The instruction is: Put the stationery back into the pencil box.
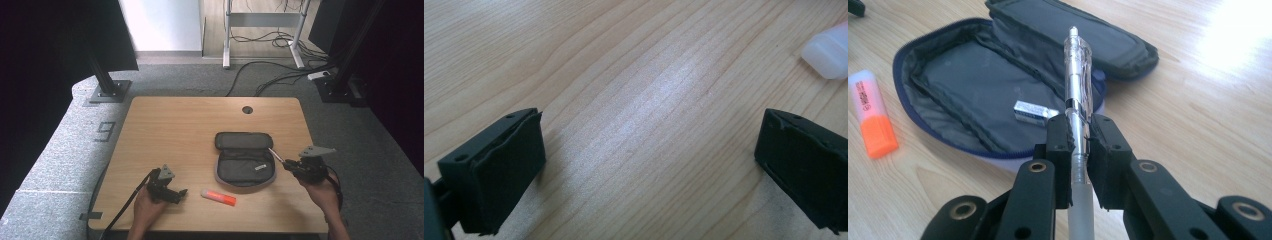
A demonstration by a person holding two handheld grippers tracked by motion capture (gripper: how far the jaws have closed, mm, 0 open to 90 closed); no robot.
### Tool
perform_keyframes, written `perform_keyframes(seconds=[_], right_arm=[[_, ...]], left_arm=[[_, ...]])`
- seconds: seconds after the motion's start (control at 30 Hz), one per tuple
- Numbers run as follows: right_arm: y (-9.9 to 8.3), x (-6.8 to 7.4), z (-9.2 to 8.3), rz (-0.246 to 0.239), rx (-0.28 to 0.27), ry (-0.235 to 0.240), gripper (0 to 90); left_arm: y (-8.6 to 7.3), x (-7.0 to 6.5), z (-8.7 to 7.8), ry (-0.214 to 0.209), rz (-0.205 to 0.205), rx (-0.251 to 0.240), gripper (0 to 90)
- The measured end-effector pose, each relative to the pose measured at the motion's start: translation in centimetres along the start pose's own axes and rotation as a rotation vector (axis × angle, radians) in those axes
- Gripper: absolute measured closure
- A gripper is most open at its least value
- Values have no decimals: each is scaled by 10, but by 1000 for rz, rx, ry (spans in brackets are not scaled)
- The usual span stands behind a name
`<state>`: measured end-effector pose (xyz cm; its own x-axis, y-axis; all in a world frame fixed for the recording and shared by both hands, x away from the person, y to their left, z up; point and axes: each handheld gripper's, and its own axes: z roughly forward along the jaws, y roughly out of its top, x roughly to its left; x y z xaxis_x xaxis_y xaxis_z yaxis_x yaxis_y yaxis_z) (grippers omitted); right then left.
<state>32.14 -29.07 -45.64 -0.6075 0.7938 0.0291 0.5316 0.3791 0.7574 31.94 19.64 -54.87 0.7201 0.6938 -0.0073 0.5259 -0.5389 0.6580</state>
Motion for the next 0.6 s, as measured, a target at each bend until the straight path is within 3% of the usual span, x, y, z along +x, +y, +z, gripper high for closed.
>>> perform_keyframes(seconds=[0.4,0.6], right_arm=[[21,13,18,-56,-4,28,787],[27,15,29,-61,-11,50,787]], left_arm=[[0,0,0,0,0,0,0],[0,0,0,0,0,0,0]])
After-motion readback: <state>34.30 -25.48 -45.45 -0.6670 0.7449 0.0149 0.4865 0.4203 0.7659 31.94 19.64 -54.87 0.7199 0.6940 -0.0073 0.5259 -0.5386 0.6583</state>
